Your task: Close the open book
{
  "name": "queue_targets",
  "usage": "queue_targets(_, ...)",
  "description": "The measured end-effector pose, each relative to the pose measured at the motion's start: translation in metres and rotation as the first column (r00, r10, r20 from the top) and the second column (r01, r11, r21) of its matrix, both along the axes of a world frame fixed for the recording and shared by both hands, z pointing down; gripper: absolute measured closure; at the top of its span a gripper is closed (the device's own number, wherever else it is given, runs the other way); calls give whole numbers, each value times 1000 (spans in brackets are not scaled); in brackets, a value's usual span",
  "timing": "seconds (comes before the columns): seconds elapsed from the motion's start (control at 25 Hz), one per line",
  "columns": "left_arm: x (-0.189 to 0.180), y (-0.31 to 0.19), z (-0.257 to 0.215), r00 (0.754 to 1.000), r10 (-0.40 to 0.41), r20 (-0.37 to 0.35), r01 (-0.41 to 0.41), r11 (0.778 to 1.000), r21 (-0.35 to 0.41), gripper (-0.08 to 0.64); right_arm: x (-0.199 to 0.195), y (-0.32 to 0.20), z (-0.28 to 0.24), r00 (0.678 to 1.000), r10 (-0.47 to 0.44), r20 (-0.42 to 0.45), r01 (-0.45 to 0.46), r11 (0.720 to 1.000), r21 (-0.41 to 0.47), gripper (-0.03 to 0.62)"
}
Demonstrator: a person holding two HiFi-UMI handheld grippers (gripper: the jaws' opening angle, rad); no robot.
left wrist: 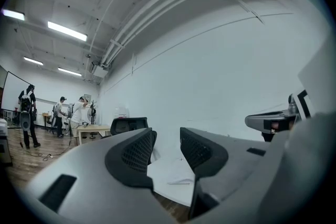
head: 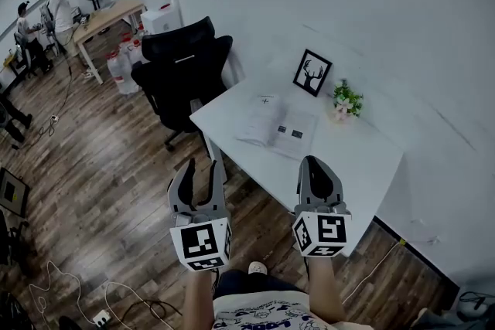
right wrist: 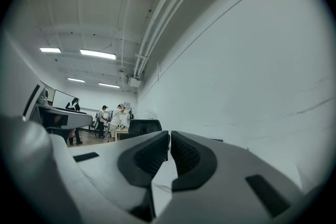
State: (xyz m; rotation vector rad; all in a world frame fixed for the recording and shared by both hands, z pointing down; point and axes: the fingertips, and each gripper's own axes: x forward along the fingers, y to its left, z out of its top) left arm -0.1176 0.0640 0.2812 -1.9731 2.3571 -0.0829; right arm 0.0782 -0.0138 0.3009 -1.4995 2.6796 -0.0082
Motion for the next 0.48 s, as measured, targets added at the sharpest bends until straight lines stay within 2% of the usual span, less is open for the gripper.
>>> queue_targets(0.48, -14, -48, 13, 1000, -26, -4, 25, 999, -40, 411, -7, -54, 15, 1000, -5, 13, 5, 999, -40, 557)
